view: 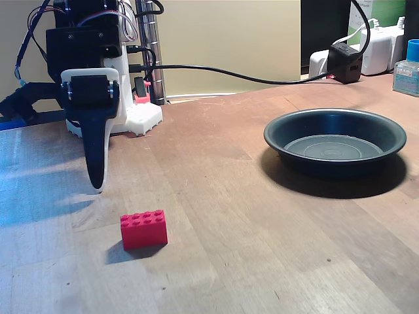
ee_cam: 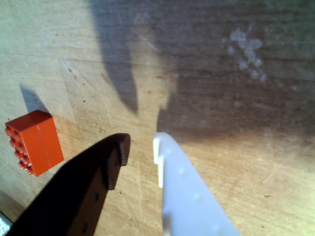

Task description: Grasp a lego block and put it in the bin.

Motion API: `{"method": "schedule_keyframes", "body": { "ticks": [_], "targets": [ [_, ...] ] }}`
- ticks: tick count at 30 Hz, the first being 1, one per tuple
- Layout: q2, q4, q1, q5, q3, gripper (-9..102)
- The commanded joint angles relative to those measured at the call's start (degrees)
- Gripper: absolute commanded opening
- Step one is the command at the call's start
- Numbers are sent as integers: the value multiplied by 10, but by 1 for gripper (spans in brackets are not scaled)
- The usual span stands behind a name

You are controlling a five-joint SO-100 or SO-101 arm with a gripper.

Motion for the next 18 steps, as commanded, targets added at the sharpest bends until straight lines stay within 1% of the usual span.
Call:
{"method": "schedule_keyframes", "body": {
  "ticks": [1,18],
  "targets": [
    [-4,10,-3,4,29,1],
    [-4,10,-3,-1,29,1]
  ]
}}
